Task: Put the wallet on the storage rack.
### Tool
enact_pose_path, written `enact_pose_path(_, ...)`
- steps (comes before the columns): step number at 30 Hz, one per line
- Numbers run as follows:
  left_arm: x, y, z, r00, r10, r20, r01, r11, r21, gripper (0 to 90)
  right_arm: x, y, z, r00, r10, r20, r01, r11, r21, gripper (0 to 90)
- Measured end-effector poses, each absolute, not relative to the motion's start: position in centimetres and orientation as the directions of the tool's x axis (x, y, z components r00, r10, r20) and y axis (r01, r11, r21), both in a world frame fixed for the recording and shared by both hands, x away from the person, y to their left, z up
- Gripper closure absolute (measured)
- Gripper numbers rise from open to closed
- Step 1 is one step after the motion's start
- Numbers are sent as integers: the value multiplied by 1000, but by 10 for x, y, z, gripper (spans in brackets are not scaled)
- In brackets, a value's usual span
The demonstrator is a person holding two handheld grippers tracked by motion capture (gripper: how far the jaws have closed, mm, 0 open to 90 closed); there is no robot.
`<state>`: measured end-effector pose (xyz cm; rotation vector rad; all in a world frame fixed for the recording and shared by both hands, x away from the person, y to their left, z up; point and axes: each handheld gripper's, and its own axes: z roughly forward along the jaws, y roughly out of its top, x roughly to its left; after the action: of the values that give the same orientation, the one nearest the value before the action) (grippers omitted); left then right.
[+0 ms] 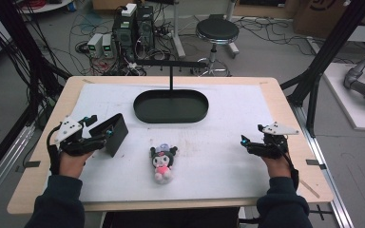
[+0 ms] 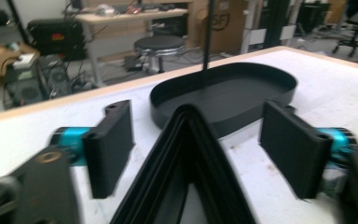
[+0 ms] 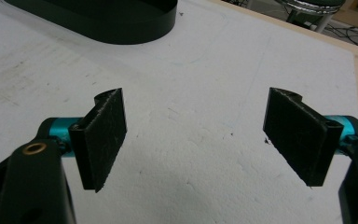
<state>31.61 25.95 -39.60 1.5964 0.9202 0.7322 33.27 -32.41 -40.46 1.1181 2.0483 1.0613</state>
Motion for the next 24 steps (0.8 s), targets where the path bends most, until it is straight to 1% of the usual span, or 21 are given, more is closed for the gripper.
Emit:
enact_pose_path(1,317,260,-398,502,865,-19,202,-96,975,176,333,-324,-405,-489,865,-107,411,337,847,217)
enact_pose_path(7,320,257,-402,520,853,-37,234,-101,967,176,333,-324,-405,-488,866,-109,413,339,845,218)
enact_pose_path(12,323,257,-407,496,868,-7,271,-147,951,176,333,-324,-405,-488,866,-108,415,339,845,218)
enact_pose_path(15,326,256,-411,488,873,-9,296,-156,942,177,333,-324,-405,-489,866,-109,415,341,843,218)
enact_pose_path(19,328,256,-416,486,874,-28,329,-153,932,207,333,-324,-405,-489,865,-108,417,341,843,218)
enact_pose_path(20,328,255,-417,490,871,-30,334,-155,930,285,333,-323,-406,-488,866,-104,419,338,843,218)
enact_pose_path(21,328,255,-418,494,869,-28,338,-163,927,285,333,-323,-406,-488,866,-104,419,338,843,218)
enact_pose_path(22,328,255,-418,499,866,-26,341,-169,925,394,333,-323,-406,-488,866,-104,420,337,842,218)
enact_pose_path(23,327,254,-417,501,865,-32,344,-165,924,474,333,-323,-406,-488,867,-103,420,337,842,218)
enact_pose_path(24,327,255,-417,505,862,-35,344,-164,925,474,333,-323,-406,-488,867,-103,420,337,842,218)
